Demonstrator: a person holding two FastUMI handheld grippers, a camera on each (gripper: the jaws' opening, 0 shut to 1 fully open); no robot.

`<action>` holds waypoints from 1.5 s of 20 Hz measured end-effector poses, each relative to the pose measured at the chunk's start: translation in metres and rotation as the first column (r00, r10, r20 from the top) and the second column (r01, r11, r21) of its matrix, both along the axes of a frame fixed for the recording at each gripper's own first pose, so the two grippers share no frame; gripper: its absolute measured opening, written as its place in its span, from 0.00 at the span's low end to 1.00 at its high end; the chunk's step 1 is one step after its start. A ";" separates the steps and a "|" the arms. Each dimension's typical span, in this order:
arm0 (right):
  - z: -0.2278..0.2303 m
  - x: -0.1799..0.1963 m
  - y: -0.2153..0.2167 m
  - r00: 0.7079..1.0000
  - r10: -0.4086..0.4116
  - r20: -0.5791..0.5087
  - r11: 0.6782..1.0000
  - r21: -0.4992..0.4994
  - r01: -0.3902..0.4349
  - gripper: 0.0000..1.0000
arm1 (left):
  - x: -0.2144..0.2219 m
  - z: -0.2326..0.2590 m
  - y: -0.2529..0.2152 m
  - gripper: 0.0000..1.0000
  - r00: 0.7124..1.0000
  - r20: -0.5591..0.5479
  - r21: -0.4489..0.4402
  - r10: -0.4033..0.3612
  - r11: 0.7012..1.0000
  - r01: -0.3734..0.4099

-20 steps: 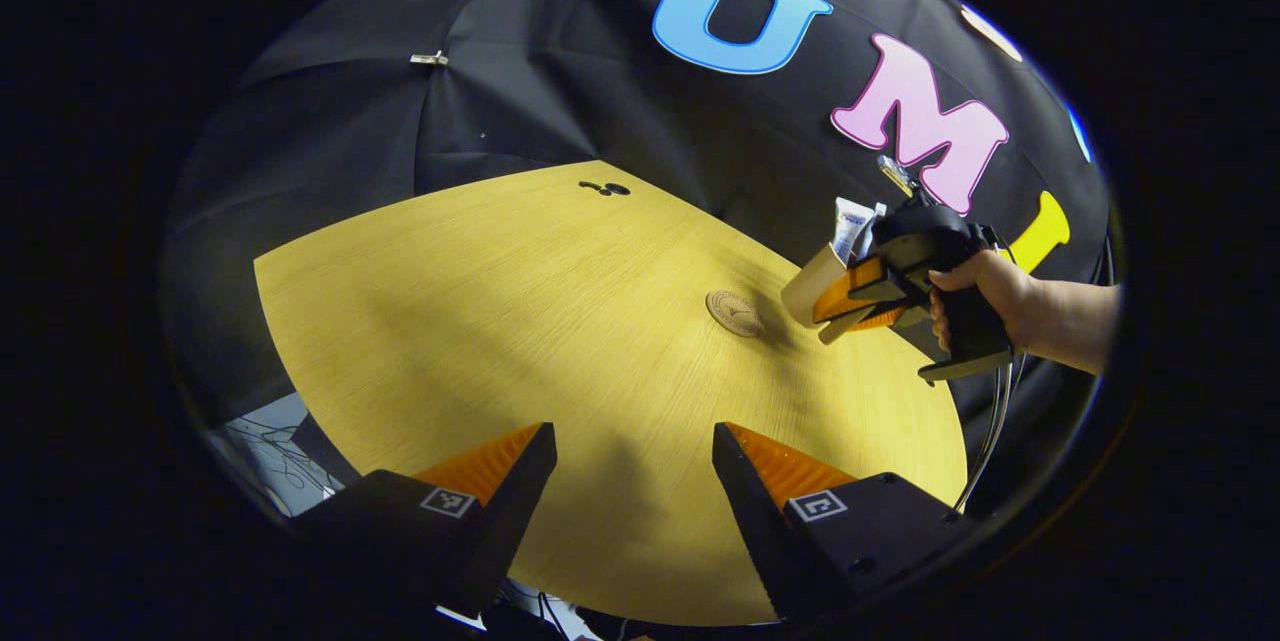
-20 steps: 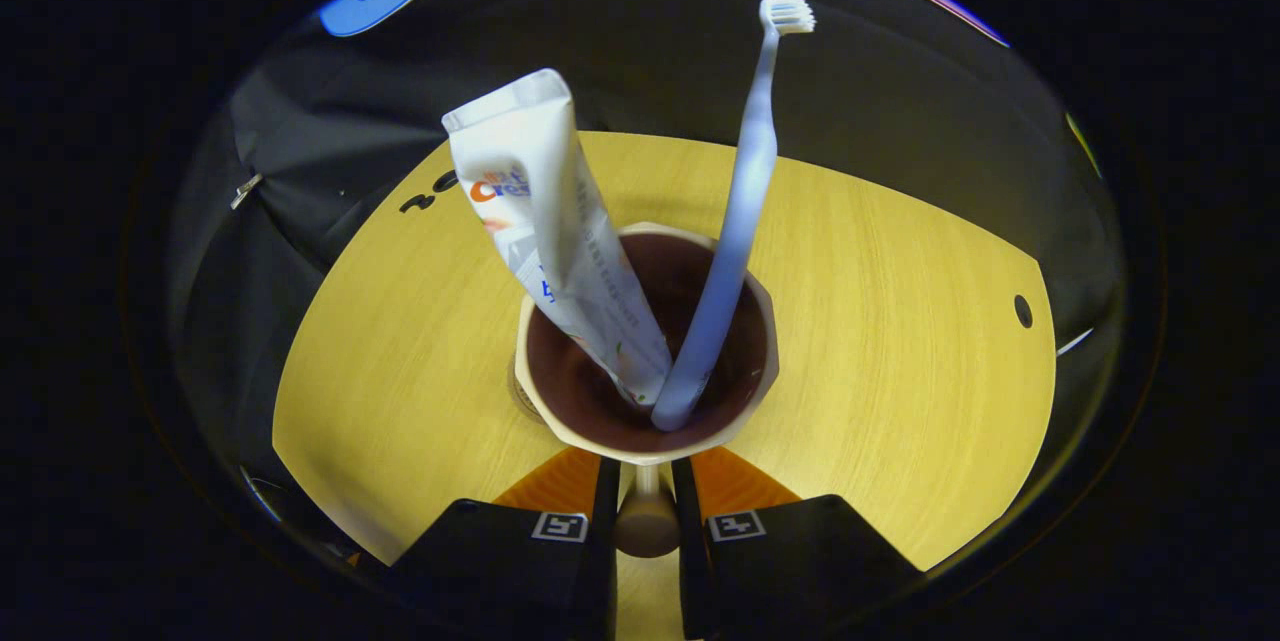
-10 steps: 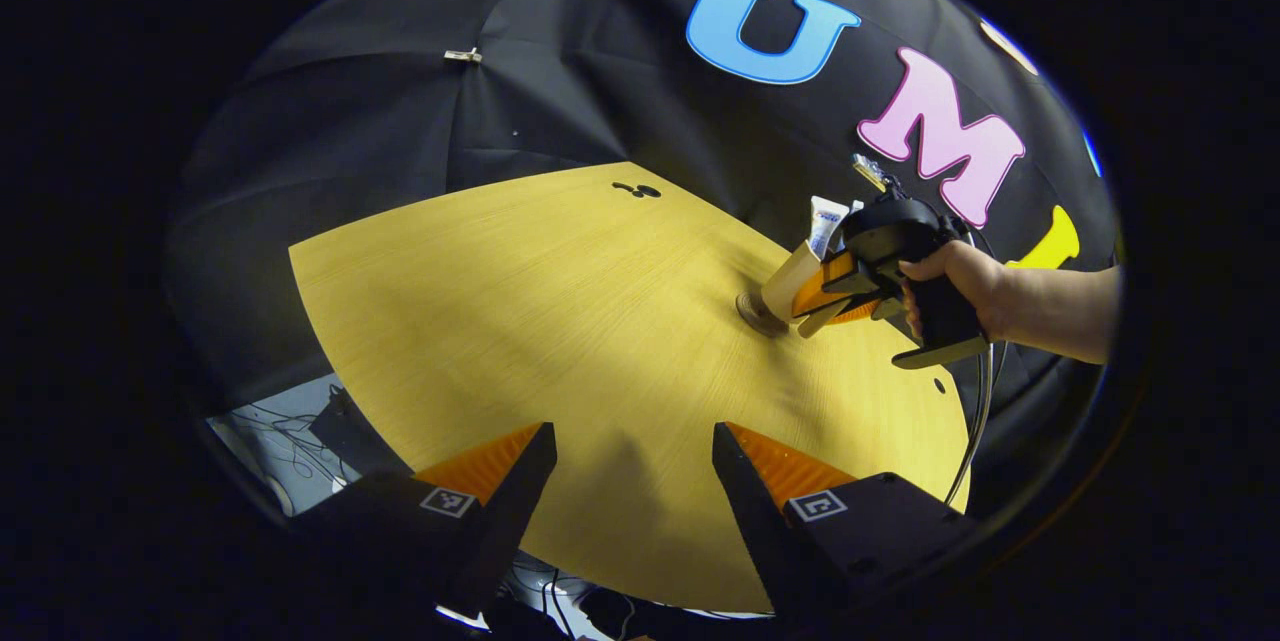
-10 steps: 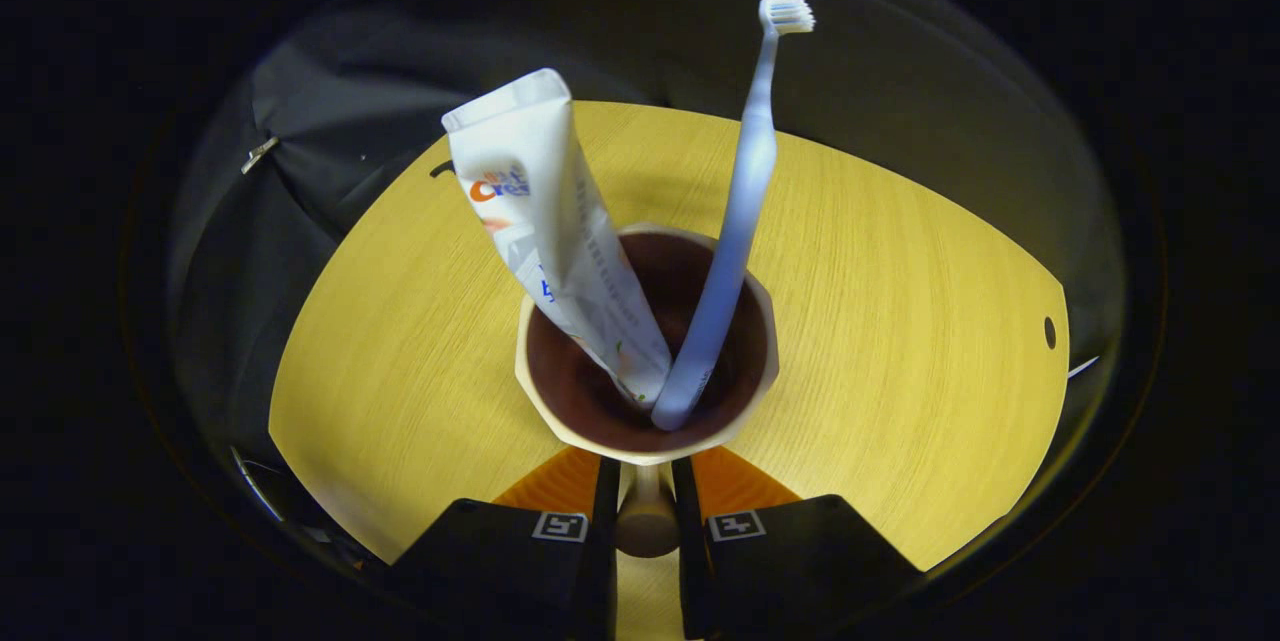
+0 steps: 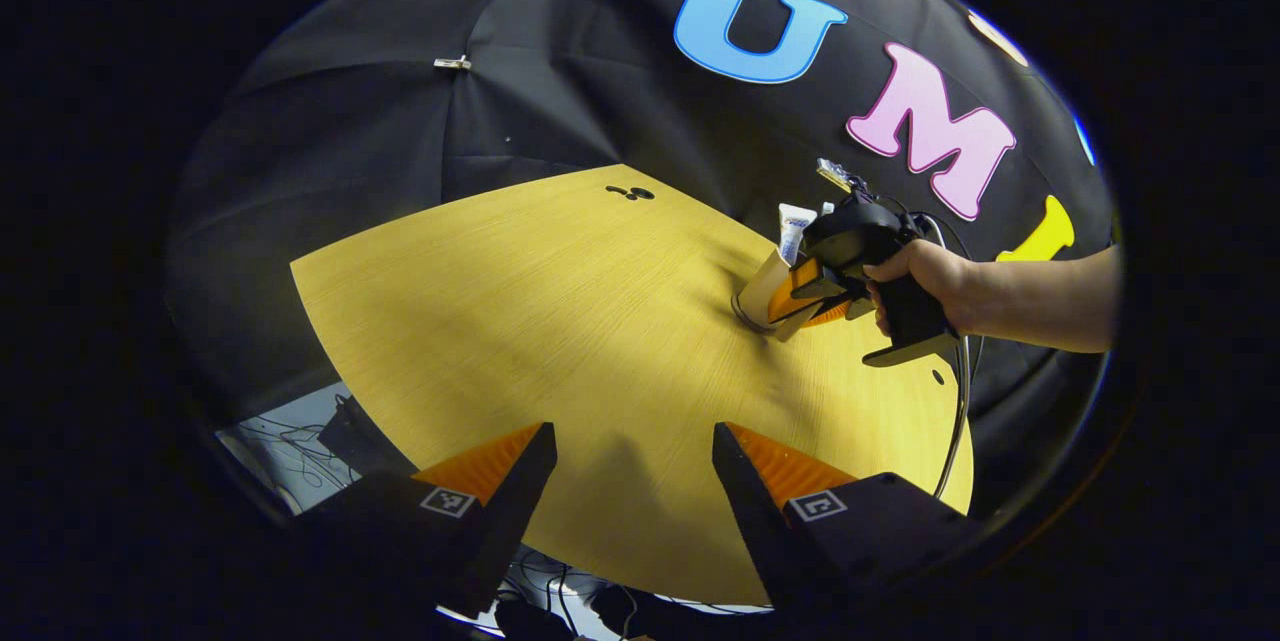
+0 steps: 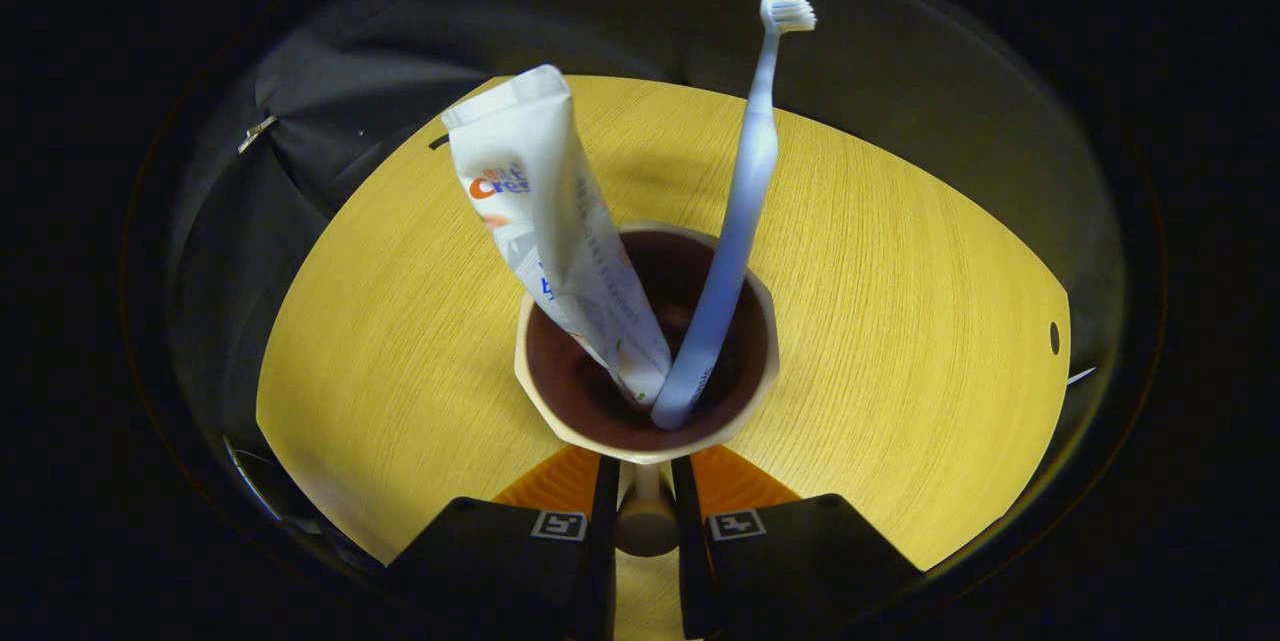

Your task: Put the toothbrush and toothpaste on the desktop into the cup, then pick up the cup and place it on the coaster on the desktop.

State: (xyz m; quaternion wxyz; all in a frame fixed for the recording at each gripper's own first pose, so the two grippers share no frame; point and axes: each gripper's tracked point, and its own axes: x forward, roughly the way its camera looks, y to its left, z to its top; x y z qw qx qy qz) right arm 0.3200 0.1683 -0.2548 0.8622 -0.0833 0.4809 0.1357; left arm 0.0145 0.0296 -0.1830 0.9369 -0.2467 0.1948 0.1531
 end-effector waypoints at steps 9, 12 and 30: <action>0.070 -0.034 -0.012 0.996 -0.053 0.075 0.987 0.158 0.041 0.69 | 0.007 0.045 -0.005 0.98 0.994 0.063 0.062 -0.085 0.995 0.082; 0.107 -0.057 -0.033 0.986 -0.068 0.149 0.981 0.192 0.039 0.78 | 0.011 0.066 -0.012 0.98 0.983 0.099 0.105 -0.153 0.984 0.143; 0.268 -0.301 -0.130 0.659 -0.276 0.700 0.947 0.315 0.062 0.98 | -0.064 0.161 -0.067 0.97 0.889 0.295 0.371 -0.351 0.899 0.232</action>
